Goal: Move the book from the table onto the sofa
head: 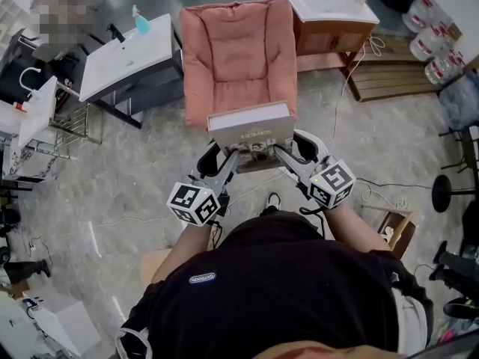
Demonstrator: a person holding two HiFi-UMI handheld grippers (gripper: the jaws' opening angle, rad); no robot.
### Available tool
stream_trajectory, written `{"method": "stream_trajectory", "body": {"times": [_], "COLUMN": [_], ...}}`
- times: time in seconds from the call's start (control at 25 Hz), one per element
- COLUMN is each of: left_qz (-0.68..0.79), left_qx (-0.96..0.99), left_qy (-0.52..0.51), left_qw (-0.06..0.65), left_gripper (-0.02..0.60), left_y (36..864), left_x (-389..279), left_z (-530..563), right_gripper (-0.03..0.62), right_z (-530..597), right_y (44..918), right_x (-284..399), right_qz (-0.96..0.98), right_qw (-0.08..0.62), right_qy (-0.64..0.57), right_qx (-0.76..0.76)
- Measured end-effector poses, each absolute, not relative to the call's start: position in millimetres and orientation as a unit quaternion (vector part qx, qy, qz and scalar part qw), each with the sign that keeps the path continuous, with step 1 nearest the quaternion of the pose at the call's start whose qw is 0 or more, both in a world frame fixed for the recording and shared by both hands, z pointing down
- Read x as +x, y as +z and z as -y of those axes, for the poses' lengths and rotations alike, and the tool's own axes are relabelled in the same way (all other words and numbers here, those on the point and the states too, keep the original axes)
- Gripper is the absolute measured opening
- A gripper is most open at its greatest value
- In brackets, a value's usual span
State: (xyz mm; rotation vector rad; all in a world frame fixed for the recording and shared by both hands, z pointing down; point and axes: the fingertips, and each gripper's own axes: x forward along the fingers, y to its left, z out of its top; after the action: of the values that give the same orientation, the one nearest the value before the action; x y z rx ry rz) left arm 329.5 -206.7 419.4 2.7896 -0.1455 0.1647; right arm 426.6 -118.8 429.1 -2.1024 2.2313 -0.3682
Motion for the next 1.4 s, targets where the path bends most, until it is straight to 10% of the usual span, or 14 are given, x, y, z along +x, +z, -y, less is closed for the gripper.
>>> {"method": "stream_trajectory", "body": {"times": [1.4], "left_qz": [0.017], "left_qx": [0.981], "left_qy": [0.085], "left_qw": [0.175], "left_gripper": [0.199], "left_y": [448], "left_x": [488], "left_z": [281], "right_gripper": [0.23], "right_z": [183], "right_y": [462], "right_x": [576], "right_qz": [-0.693], "right_qw": [0.041], "right_qy": [-0.142], "right_qx": [-0.706]}}
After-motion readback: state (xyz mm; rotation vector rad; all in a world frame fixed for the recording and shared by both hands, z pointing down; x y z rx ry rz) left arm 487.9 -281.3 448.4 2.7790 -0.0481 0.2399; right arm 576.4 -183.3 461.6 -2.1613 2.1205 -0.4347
